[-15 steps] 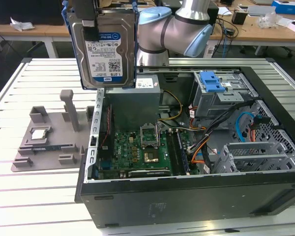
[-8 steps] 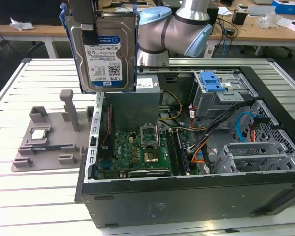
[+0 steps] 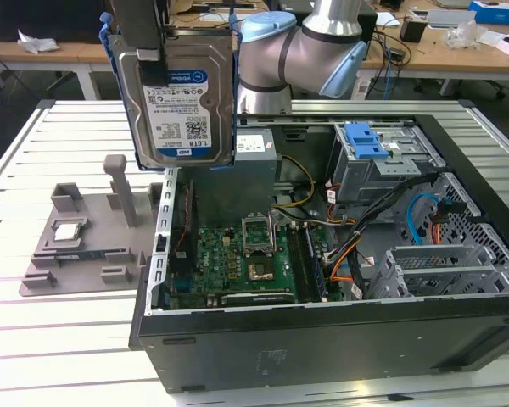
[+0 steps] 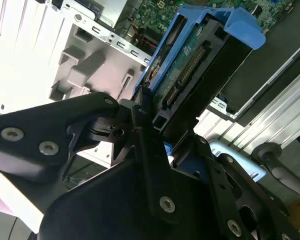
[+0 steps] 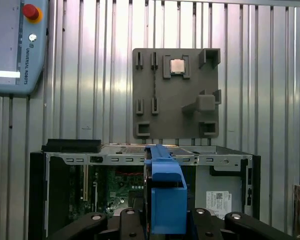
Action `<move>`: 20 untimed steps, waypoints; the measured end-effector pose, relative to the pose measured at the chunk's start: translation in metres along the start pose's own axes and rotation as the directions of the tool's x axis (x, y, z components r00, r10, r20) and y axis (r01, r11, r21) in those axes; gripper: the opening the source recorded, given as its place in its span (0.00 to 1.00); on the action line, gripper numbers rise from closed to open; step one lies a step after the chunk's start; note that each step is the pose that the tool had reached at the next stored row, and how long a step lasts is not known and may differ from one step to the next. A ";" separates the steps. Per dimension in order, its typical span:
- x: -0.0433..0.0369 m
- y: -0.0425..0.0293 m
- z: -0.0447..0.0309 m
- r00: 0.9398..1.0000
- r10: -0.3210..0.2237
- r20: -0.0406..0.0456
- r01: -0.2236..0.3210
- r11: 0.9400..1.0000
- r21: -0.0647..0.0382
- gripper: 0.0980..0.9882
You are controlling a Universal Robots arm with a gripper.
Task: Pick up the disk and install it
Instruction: 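Pick up the disk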
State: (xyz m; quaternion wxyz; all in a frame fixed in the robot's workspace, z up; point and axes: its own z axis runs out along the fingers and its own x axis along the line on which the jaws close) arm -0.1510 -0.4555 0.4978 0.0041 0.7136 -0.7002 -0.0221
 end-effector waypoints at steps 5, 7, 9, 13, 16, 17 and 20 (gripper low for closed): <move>0.0069 0.0001 0.0001 1.000 0.000 0.000 0.000 1.000 0.000 0.30; 0.0093 0.0001 0.0002 1.000 0.000 0.000 0.000 1.000 0.000 0.30; 0.0132 0.0002 0.0002 1.000 0.000 0.000 0.000 1.000 0.000 0.30; 0.0201 0.0003 0.0003 1.000 0.000 0.000 0.000 1.000 0.000 0.30; 0.0242 0.0004 0.0004 1.000 0.000 0.000 0.000 1.000 0.000 0.30; 0.0254 0.0004 0.0003 1.000 0.000 0.000 0.000 1.000 0.000 0.30; 0.0306 0.0005 0.0004 1.000 0.000 0.000 0.000 1.000 0.000 0.30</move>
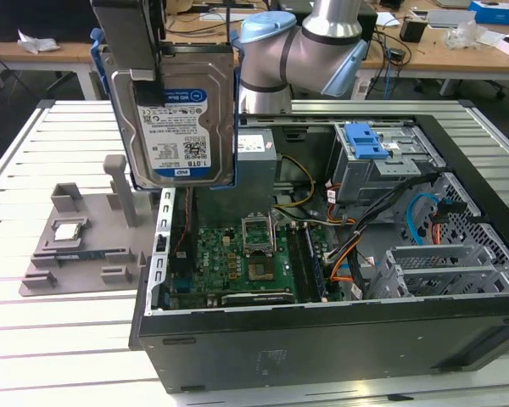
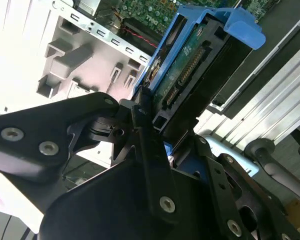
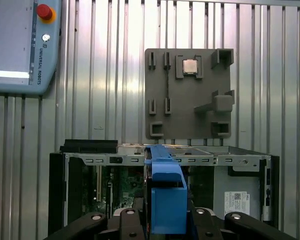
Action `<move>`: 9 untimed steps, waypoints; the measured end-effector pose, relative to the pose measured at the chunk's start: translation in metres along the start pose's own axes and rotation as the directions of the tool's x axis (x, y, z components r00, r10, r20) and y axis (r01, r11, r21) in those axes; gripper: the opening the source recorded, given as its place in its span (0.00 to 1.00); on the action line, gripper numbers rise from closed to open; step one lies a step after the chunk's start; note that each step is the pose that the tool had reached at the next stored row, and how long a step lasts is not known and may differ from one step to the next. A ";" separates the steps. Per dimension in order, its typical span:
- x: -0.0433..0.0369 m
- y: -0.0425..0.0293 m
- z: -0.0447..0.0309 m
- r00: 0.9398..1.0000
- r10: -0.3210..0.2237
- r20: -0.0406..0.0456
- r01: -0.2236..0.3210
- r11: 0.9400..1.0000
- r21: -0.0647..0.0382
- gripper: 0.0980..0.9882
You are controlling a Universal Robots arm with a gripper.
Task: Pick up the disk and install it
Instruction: 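Pick up the disk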
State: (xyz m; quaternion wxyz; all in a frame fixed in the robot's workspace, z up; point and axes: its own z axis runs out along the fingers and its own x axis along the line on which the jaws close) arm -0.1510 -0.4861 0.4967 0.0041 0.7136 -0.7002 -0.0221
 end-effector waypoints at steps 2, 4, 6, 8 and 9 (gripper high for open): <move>0.0022 0.0001 0.0000 1.000 0.000 0.000 0.000 1.000 0.000 0.30; 0.0047 0.0001 0.0000 1.000 0.000 0.000 0.000 1.000 0.000 0.30; 0.0074 0.0001 0.0001 1.000 0.000 0.000 0.000 1.000 0.000 0.30; 0.0110 0.0002 0.0001 1.000 0.000 0.000 0.000 1.000 0.000 0.30; 0.0135 0.0003 0.0001 1.000 0.000 0.000 0.000 1.000 0.000 0.30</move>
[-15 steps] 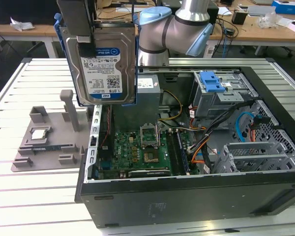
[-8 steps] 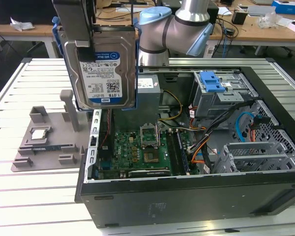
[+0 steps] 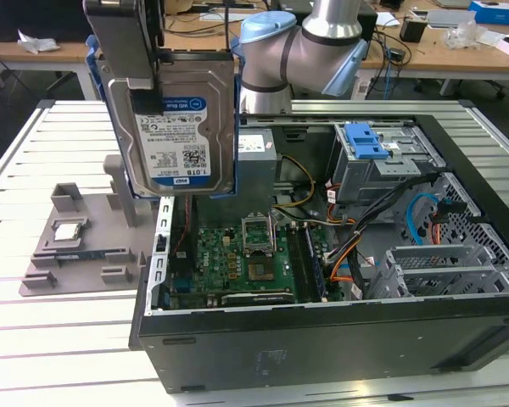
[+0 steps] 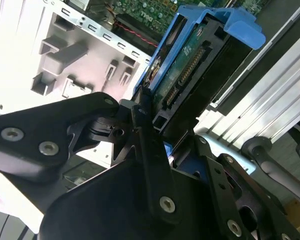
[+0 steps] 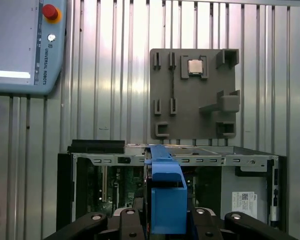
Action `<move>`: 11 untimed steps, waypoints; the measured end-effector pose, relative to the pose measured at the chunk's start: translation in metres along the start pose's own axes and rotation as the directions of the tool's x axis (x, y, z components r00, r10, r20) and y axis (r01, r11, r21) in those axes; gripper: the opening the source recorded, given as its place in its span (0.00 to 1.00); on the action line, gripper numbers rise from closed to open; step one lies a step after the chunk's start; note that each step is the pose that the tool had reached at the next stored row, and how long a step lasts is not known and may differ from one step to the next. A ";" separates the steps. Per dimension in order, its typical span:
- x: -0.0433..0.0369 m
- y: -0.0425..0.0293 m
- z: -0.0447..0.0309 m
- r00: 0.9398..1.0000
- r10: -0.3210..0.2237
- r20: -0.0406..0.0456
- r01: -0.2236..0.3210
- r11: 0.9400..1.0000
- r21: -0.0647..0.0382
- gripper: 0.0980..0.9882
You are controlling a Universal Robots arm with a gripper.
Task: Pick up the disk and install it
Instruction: 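Pick up the disk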
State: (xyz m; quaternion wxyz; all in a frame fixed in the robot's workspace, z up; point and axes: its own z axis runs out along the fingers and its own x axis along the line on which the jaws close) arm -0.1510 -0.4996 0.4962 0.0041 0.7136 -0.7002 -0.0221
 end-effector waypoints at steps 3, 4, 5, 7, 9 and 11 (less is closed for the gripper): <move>0.0059 0.0001 0.0000 1.000 0.000 0.000 0.000 1.000 0.000 0.30; 0.0076 0.0001 0.0000 1.000 0.000 0.000 0.000 1.000 0.000 0.30; 0.0105 0.0002 0.0000 1.000 0.000 0.000 0.000 1.000 0.000 0.30; 0.0134 0.0002 -0.0001 1.000 0.000 0.000 0.000 1.000 0.000 0.30; 0.0170 0.0003 -0.0001 1.000 0.000 0.000 0.000 1.000 0.000 0.30; 0.0191 0.0005 -0.0001 1.000 0.000 0.000 0.000 1.000 0.000 0.30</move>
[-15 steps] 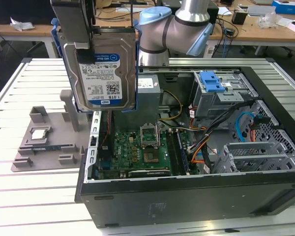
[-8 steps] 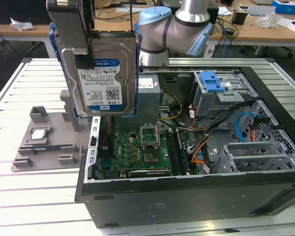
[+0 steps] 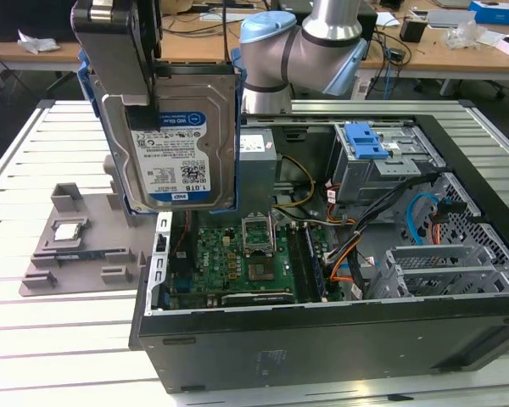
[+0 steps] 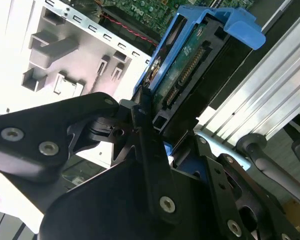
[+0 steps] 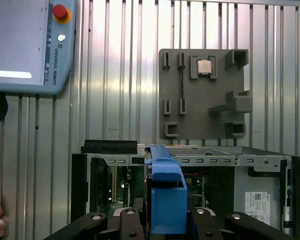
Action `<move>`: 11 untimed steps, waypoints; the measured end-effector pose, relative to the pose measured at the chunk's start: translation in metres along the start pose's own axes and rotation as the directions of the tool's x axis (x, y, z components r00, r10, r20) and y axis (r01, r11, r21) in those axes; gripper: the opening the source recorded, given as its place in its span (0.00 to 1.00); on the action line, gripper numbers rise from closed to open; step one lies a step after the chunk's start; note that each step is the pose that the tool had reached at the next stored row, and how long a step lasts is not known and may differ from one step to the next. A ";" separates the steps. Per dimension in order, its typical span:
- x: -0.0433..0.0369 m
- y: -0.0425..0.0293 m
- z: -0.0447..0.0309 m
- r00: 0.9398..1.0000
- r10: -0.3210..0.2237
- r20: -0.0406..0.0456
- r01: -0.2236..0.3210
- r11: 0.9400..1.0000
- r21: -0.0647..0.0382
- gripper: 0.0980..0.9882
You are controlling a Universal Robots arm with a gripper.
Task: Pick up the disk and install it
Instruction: 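Pick up the disk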
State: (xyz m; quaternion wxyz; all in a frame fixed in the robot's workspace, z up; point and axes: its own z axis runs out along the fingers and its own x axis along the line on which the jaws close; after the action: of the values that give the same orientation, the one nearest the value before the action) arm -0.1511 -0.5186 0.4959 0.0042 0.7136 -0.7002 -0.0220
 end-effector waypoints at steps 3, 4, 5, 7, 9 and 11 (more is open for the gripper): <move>0.0001 -0.0001 -0.0001 1.000 0.000 0.000 0.000 1.000 0.000 0.30; 0.0002 -0.0001 -0.0001 1.000 0.000 0.000 0.000 1.000 0.000 0.30; 0.0002 -0.0001 -0.0001 1.000 0.000 0.000 0.000 1.000 0.000 0.30; 0.0002 -0.0001 -0.0001 1.000 0.000 0.000 0.000 1.000 0.000 0.30; 0.0003 -0.0001 -0.0001 1.000 0.000 0.000 0.000 1.000 0.000 0.30; 0.0004 -0.0007 -0.0001 1.000 0.000 0.000 0.000 1.000 0.000 0.30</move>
State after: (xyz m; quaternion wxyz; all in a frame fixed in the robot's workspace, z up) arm -0.1504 -0.5190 0.4959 0.0042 0.7137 -0.7001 -0.0220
